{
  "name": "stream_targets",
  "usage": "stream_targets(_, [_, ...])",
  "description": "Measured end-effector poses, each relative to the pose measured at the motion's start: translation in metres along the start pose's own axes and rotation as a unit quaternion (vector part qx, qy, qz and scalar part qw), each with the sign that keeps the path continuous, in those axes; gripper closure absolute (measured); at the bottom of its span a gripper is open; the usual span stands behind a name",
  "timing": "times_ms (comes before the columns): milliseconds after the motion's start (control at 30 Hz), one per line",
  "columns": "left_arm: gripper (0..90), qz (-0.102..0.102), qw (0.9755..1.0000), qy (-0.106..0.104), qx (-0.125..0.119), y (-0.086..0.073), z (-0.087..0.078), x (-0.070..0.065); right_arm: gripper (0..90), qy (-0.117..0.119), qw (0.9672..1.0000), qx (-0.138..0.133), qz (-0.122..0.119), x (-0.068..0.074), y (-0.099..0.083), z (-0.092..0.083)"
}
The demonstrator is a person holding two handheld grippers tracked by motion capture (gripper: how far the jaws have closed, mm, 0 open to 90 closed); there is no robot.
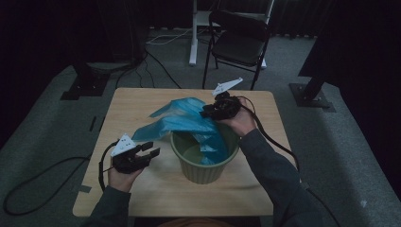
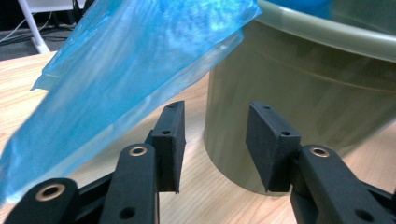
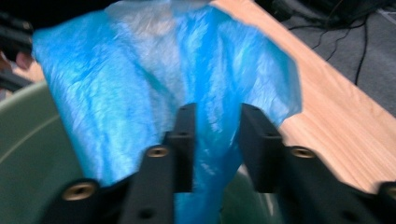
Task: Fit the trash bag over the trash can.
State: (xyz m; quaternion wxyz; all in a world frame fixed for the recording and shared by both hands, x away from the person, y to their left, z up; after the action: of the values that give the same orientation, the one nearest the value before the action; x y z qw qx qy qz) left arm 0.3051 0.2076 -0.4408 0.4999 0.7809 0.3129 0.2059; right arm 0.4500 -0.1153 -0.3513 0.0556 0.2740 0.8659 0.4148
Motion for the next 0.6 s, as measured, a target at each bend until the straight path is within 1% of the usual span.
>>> stream_targets(67, [59.6,-0.001,1.0000,-0.003,-0.002,0.000,-0.004,-0.001,82.0,0.000,0.9999,0.009,-0.006,0.001,-0.001,0.000])
stream_targets(167, [60.2,-0.001,1.0000,-0.005,-0.007,0.001,-0.010,-0.004,86.1,-0.002,0.9998,0.012,-0.014,0.004,-0.003,-0.002])
stream_targets(267, [60.2,0.002,0.9999,-0.006,-0.012,0.003,-0.014,-0.006,86.6,-0.002,0.9997,0.013,-0.019,0.006,-0.004,-0.004])
stream_targets(300, [60.2,0.002,0.9997,-0.009,-0.022,0.008,-0.019,-0.008,86.7,-0.003,0.9997,0.014,-0.021,0.007,-0.005,-0.005])
stream_targets(400, [59.1,0.003,0.9994,-0.012,-0.032,0.015,-0.023,-0.009,86.9,-0.003,0.9994,0.017,-0.031,0.012,-0.008,-0.008])
stream_targets(467, [58.3,0.003,0.9992,-0.016,-0.037,0.020,-0.024,-0.009,87.4,-0.003,0.9992,0.016,-0.035,0.015,-0.011,-0.009])
stream_targets(500, [58.0,0.003,0.9992,-0.016,-0.037,0.020,-0.024,-0.009,87.4,-0.003,0.9992,0.016,-0.035,0.015,-0.011,-0.009])
stream_targets(533, [58.0,0.005,0.9991,-0.016,-0.039,0.024,-0.024,-0.007,87.5,0.001,0.9993,0.014,-0.033,0.015,-0.012,-0.009])
stream_targets(600, [57.0,0.006,0.9990,-0.016,-0.041,0.029,-0.024,-0.004,88.0,-0.002,0.9994,0.016,-0.031,0.014,-0.017,-0.010])
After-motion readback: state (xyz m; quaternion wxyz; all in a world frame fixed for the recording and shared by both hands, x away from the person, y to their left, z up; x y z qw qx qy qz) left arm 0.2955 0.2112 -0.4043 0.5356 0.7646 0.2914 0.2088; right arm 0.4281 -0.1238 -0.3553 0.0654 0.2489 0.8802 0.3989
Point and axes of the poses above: each handheld gripper's, and its own axes: z roughly forward along the jaws, y roughly out of its top, x roughly to its left, the point moved 1 cm from there along z, roughly forward along the jaws, and after that the axes turned 7 degrees about z, right-handed, at the moved point
